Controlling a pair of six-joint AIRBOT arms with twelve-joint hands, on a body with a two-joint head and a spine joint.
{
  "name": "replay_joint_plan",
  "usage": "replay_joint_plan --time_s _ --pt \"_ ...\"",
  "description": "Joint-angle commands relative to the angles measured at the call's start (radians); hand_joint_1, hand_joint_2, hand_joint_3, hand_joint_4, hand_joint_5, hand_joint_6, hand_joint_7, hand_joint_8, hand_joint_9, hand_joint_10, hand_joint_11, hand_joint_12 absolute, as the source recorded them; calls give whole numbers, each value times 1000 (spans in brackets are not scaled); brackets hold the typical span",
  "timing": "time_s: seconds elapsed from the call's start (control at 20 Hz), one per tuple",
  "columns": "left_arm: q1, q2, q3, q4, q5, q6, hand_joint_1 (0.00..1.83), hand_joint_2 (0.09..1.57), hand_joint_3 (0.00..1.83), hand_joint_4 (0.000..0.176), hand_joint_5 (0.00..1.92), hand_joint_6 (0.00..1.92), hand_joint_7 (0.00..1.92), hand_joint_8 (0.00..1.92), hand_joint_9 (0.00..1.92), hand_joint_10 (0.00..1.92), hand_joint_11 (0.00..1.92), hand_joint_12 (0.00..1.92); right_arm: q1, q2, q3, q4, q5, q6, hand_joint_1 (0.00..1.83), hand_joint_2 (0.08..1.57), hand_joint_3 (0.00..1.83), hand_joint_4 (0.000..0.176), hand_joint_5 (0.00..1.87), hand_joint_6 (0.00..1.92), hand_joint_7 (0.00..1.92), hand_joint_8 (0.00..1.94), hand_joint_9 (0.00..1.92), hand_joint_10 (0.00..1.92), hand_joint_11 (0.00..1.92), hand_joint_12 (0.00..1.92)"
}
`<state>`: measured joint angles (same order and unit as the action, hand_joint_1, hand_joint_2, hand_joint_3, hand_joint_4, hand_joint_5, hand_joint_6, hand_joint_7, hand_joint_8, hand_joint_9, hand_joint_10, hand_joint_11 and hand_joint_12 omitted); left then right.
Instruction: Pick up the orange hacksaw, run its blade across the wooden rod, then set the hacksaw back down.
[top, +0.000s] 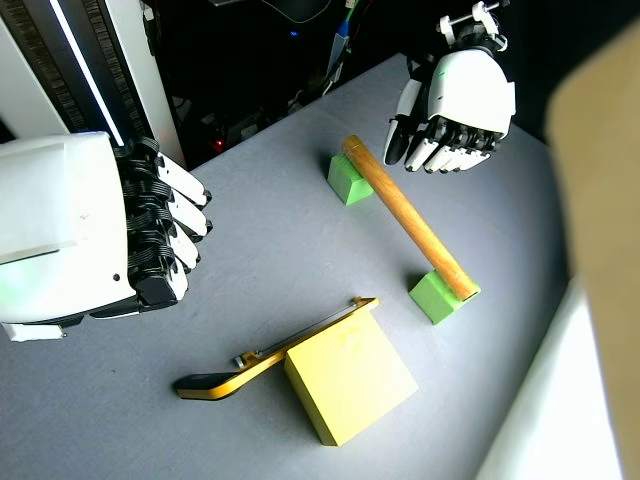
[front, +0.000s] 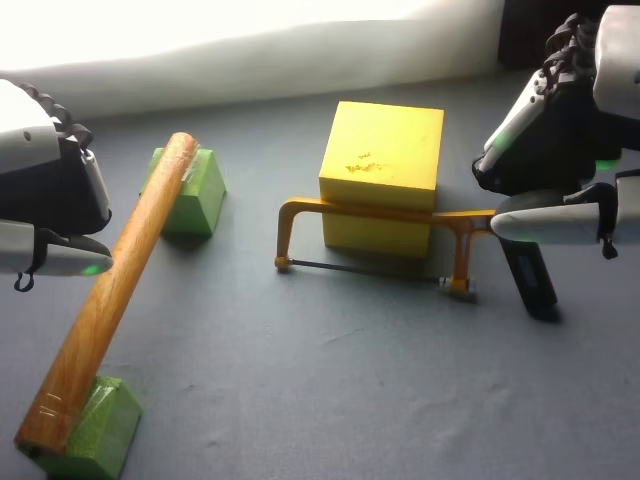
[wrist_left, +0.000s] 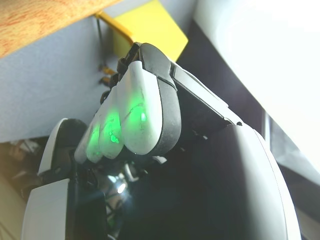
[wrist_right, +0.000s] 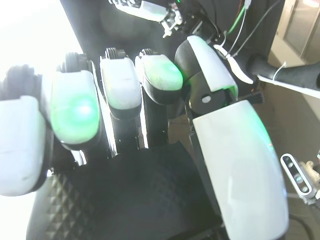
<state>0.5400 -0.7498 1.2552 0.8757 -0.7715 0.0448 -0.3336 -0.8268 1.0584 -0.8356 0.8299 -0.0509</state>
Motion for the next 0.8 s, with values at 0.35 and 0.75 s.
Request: replay_joint_plan --time_s 0.35,0.75 --pt "-11 3 30 -54 -76 -1 0 1247 10 0 0 0 0 0 1 0 0 0 2 9 -3 62 93 78 108 1111 1 0 146 3 160 1 171 6 0 625" --pt "-19 9 30 -51 -106 -1 0 1247 4 0 0 0 0 0 0 0 0 0 -141 122 -75 424 -24 87 237 1113 0 0 121 1 139 2 165 5 0 686"
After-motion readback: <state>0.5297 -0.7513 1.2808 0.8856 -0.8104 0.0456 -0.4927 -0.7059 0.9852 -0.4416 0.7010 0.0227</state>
